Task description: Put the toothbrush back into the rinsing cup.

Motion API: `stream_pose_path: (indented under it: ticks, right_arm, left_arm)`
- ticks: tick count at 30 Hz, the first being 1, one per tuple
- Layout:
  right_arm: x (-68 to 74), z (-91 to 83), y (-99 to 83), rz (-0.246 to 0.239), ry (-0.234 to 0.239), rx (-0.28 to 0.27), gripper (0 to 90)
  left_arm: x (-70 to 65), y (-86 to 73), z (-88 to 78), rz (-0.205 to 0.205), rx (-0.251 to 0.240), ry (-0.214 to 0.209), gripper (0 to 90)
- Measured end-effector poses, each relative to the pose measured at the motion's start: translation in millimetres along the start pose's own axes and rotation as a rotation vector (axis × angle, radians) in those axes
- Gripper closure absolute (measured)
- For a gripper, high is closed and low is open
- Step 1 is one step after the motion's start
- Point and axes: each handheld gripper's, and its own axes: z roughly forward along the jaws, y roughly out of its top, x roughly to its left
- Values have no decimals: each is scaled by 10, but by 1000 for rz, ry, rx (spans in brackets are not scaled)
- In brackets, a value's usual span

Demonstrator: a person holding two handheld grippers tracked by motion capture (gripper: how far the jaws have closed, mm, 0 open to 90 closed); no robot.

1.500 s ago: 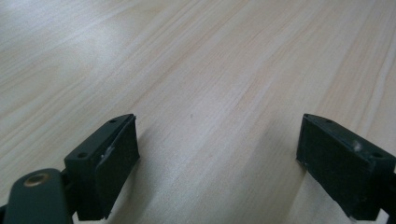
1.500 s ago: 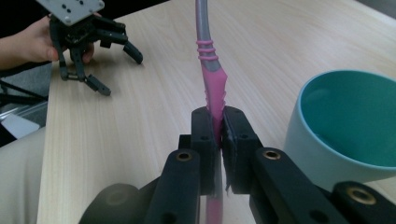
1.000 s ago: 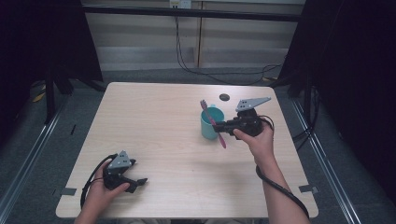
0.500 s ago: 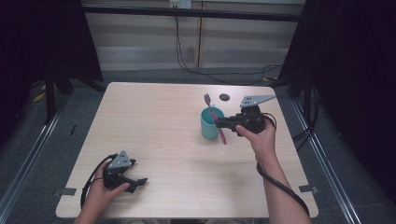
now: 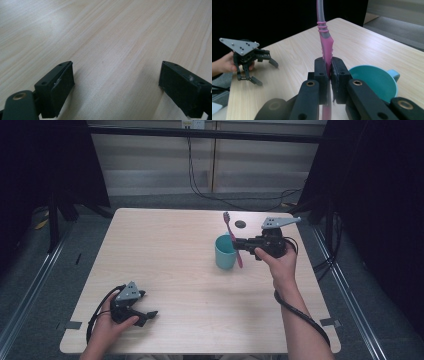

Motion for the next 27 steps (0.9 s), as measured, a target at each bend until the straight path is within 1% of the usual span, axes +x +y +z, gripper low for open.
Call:
stream_pose_path:
  ticks: [2,3,6,7,12,13,18,19,27]
  right_arm:
    - [-7,-2,4,6,0,-6,840]
    - [-17,3,15,7,-9,-6,840]
    - [-25,10,26,9,-15,-10,840]
    - [-30,15,38,10,-18,-18,840]
    - [-44,30,60,11,-33,-28,840]
    - [-53,33,72,14,-41,-36,840]
    - [-76,38,91,17,-49,-52,840]
    - [-84,39,94,19,-57,-56,840]
    - [-124,66,107,27,-79,-68,840]
  left_arm:
    - [0,0,0,0,0,0,125]
    - [0,0,0,0,0,0,126]
    - [0,0,0,0,0,0,125]
    - [-1,0,0,-1,0,0,125]
    - [-1,0,0,0,0,0,125]
    - [-1,0,0,-1,0,0,125]
    - [0,0,0,0,0,0,125]
    - [-1,0,0,0,0,0,125]
    - [-1,0,0,0,0,0,125]
